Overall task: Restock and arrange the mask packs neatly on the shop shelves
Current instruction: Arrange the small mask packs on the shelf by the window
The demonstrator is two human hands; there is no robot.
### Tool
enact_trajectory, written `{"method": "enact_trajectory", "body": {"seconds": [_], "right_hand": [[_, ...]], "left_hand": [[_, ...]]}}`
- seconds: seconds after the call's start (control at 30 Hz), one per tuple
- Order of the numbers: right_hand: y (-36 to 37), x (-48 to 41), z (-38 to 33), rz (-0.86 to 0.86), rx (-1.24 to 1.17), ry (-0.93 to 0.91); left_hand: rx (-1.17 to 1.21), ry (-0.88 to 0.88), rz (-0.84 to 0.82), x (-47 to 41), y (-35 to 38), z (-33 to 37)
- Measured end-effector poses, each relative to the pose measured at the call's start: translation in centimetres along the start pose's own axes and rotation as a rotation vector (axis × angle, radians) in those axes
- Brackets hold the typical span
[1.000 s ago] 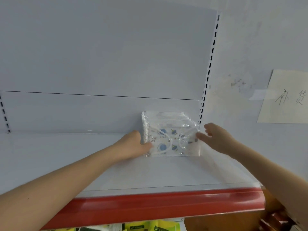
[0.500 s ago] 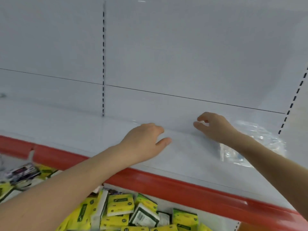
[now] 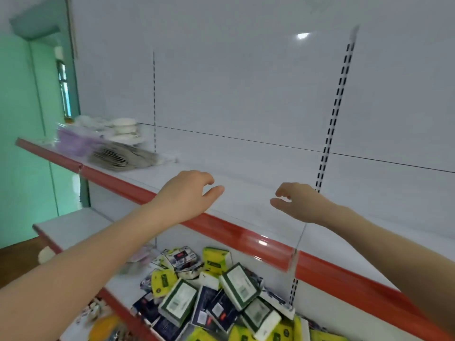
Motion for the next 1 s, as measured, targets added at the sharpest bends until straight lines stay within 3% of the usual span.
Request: {"method": "enact_trajectory", "body": {"seconds": [0.23,0.53,0.77,1.0], "right_hand": [[4.9,-9.5,-9.2,-0.063,0.025,-0.097],[9.9,-23.5,-17.0,-0.111,0.001,-0.154],[12.0,-33.3,-18.7,-0.167,-0.415,0.061],[15.2,-39.1,-19.7,-0.17,-0.518,0.24]], "left_hand": [[-0.06,-0.115,-0.01,-2.3,-0.2,-12.4],[-0.14,-0.089,0.045,-11.9,-0.8,-23.7],[-0.137,-0.048,0.047,-21.1,-1.9,-29.8],[-0.225,0.106,-0.116,-29.9,0.7,-34.0]]}}
Point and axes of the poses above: each hand's wrist, its own x-axis away from the middle knuckle, its own y-axis out of the palm, z = x × y, the point moved 10 cm from there along -x, towards the middle knuckle
